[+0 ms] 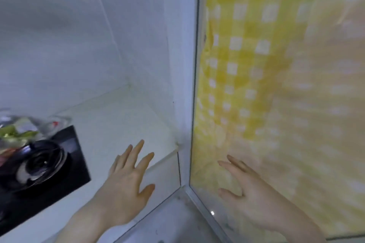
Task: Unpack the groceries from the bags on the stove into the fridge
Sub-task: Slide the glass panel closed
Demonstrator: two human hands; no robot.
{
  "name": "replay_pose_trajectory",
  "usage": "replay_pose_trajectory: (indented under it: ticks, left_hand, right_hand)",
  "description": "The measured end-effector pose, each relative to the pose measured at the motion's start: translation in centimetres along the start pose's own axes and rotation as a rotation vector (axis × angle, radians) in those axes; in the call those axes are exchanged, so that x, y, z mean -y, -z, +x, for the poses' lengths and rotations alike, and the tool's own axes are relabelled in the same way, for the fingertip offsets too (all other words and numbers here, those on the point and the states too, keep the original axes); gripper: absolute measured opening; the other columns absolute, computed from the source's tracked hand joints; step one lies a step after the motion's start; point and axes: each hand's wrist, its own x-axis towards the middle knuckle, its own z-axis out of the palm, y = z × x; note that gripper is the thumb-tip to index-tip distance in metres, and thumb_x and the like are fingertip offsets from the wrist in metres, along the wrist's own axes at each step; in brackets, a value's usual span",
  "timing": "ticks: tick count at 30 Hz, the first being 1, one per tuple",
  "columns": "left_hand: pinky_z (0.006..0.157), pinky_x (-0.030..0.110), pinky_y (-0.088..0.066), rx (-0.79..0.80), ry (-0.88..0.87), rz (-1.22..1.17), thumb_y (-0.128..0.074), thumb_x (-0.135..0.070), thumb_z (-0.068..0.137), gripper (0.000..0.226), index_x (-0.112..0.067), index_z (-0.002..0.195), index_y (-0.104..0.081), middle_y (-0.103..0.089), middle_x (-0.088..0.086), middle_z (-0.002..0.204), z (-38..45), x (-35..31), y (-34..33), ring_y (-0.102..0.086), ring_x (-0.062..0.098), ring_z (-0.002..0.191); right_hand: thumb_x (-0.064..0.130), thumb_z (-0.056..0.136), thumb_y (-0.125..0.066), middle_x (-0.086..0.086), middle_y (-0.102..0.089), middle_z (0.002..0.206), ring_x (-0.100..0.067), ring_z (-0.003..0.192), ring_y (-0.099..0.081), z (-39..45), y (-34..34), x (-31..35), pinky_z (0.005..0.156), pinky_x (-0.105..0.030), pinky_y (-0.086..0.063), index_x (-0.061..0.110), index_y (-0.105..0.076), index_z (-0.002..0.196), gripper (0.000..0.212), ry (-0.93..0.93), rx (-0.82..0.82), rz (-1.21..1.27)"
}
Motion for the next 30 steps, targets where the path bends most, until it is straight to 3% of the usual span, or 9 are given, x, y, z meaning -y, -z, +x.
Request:
replay_pose_trajectory:
  ticks: [8,12,15,18,20,22,27,30]
  left_hand:
    - [0.126,0.041,0.010,-0.135,0.479,0.050,-0.043,-0.068,0.095,0.087,-0.036,0.163,0.003,0.039,-0.008,0.162,-10.4,8.8,2.6,0.029,0.021,0.154]
    - [0.127,0.043,0.010,-0.170,0.641,0.064,-0.044,-0.066,0.097,0.090,-0.035,0.163,0.007,0.041,-0.007,0.161,-15.4,13.5,4.0,0.030,0.022,0.153]
    - [0.126,0.043,0.010,-0.209,0.736,0.053,-0.045,-0.067,0.096,0.091,-0.035,0.162,0.009,0.041,-0.007,0.161,-18.8,17.0,5.0,0.031,0.021,0.153]
    - [0.125,0.043,0.009,-0.221,0.791,0.053,-0.021,-0.082,0.076,0.101,-0.037,0.162,0.008,0.043,-0.009,0.158,-21.9,20.5,5.3,0.033,0.015,0.148]
    - [0.125,0.043,0.008,-0.218,0.839,0.041,-0.006,-0.080,0.058,0.112,-0.039,0.161,0.007,0.043,-0.011,0.155,-23.9,22.7,5.2,0.033,0.012,0.144]
    - [0.125,0.042,0.008,-0.210,0.901,0.021,-0.003,-0.078,0.054,0.115,-0.039,0.161,0.007,0.041,-0.010,0.157,-25.6,24.5,5.2,0.031,0.014,0.148]
    - [0.126,0.039,0.005,-0.246,1.021,-0.037,-0.010,-0.080,0.057,0.113,-0.040,0.162,-0.001,0.032,-0.011,0.162,-29.7,28.2,4.1,0.019,0.021,0.157]
    - [0.125,0.037,0.004,-0.284,1.088,-0.082,-0.029,-0.078,0.075,0.100,-0.038,0.163,-0.004,0.029,-0.009,0.164,-31.2,30.0,3.3,0.018,0.020,0.156]
  right_hand:
    - [0.056,0.100,-0.053,0.022,0.007,0.170,-0.008,0.159,0.007,7.9,-3.9,11.8,0.129,-0.029,-0.006,0.043,-0.016,0.161,0.072,0.328,0.176,-0.145]
    - [0.058,0.099,-0.052,0.022,0.007,0.170,-0.009,0.159,0.006,10.2,-7.4,18.8,0.129,-0.035,-0.010,0.045,-0.016,0.160,0.072,0.454,0.231,-0.208]
    - [0.057,0.100,-0.053,0.022,0.008,0.170,-0.009,0.159,0.007,11.1,-10.2,23.8,0.128,-0.029,-0.007,0.045,-0.016,0.160,0.072,0.528,0.295,-0.234]
    - [0.055,0.099,-0.054,0.022,0.009,0.170,-0.009,0.159,0.008,12.0,-13.2,28.4,0.127,-0.028,-0.007,0.045,-0.015,0.160,0.073,0.582,0.338,-0.242]
    - [0.054,0.099,-0.055,0.022,0.008,0.170,-0.008,0.159,0.007,12.5,-15.5,31.1,0.127,-0.027,-0.007,0.047,-0.015,0.160,0.072,0.615,0.361,-0.235]
    - [0.054,0.099,-0.055,0.023,0.007,0.170,-0.008,0.159,0.006,13.0,-17.7,33.5,0.127,-0.027,-0.007,0.047,-0.016,0.159,0.073,0.651,0.392,-0.236]
    - [0.053,0.098,-0.058,0.021,0.006,0.170,-0.007,0.159,0.001,13.8,-22.2,38.5,0.128,-0.026,-0.009,0.045,-0.019,0.159,0.073,0.742,0.507,-0.286]
    - [0.053,0.098,-0.059,0.022,0.003,0.170,-0.006,0.159,0.000,15.1,-23.7,41.3,0.128,-0.026,-0.009,0.045,-0.021,0.159,0.073,0.788,0.558,-0.316]
